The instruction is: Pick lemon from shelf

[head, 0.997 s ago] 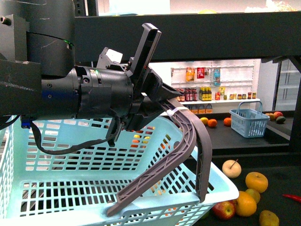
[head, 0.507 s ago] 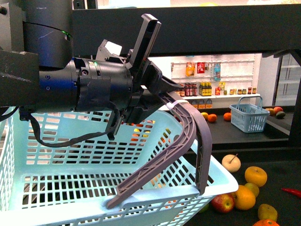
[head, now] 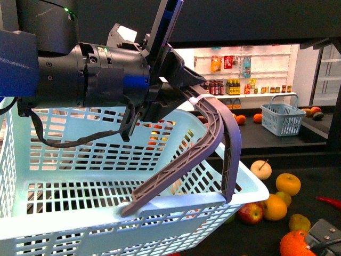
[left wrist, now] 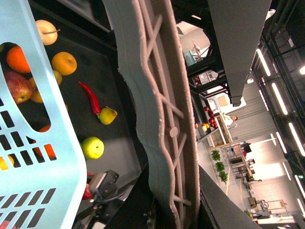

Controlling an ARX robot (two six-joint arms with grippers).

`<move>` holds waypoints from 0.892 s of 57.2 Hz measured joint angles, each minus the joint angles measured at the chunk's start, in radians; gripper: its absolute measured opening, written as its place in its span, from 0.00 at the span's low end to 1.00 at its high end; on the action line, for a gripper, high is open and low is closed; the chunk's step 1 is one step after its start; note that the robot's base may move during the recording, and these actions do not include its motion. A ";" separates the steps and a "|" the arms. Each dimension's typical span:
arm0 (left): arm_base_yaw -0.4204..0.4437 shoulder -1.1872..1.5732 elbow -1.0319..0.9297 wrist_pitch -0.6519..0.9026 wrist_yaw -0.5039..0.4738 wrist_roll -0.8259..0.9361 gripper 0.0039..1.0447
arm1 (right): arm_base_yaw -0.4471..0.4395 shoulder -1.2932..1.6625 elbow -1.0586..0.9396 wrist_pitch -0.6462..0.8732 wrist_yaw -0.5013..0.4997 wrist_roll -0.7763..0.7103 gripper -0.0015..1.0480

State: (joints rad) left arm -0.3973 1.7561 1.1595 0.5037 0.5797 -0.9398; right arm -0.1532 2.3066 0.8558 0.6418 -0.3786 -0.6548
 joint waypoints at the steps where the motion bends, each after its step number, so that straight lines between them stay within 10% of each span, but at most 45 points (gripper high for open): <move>1: 0.000 0.000 0.000 0.000 0.000 0.000 0.10 | 0.007 0.023 0.017 0.004 0.000 -0.014 0.93; 51: 0.000 0.000 0.000 0.000 0.000 0.000 0.10 | 0.163 0.428 0.559 -0.092 0.078 -0.046 0.93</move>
State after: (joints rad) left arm -0.3973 1.7561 1.1595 0.5037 0.5797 -0.9394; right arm 0.0093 2.7346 1.4151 0.5503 -0.3004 -0.7006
